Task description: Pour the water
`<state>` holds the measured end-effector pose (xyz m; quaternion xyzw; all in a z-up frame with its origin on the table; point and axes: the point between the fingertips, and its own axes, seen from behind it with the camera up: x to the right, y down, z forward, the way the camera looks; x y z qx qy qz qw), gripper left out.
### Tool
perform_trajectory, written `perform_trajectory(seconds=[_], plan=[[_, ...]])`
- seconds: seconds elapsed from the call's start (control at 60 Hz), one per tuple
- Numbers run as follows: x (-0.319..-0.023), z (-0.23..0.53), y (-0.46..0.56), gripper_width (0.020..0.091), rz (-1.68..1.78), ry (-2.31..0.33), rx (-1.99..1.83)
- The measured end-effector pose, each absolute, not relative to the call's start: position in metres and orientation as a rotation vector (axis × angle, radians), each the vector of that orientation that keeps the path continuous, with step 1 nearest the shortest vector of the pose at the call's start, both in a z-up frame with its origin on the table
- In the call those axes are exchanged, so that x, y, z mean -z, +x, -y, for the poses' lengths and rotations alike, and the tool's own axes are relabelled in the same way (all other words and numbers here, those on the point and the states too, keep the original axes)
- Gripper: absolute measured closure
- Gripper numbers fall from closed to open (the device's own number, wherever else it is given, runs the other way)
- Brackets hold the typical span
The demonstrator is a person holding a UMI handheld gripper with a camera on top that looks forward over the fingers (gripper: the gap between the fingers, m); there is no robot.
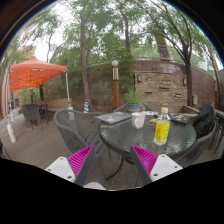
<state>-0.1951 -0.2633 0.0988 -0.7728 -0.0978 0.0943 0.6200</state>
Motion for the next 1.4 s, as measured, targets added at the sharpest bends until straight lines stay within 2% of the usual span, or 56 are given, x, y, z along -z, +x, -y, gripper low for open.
perform_trajectory(seconds=[0.3,0.517,0.85,0.883,0.917,0.95,1.033,1.217,1.3,1.4], plan=[[-0.103,0.235,-0.120,0.0325,0.184,-1.739,-0.148],[-0.101,0.149,-0.019,0.0315,0.039,-1.730,-0.017],[-0.079,0.027,-0.001,0.0317,0.043,-1.724,0.044],[-0.078,0.020,-0.002,0.0341,0.042,-1.728,0.040],[-0.077,0.015,-0.003,0.0401,0.043,-1.735,0.037],[-0.072,0.012,0.001,0.0551,0.028,-1.757,0.045],[-0.074,0.011,0.004,0.0575,-0.025,-1.749,0.035],[-0.077,0.012,0.001,0.0710,-0.020,-1.703,0.037],[-0.073,0.009,0.003,0.0729,-0.017,-1.722,0.045],[-0.101,-0.006,0.016,0.0730,0.049,-1.712,0.150]])
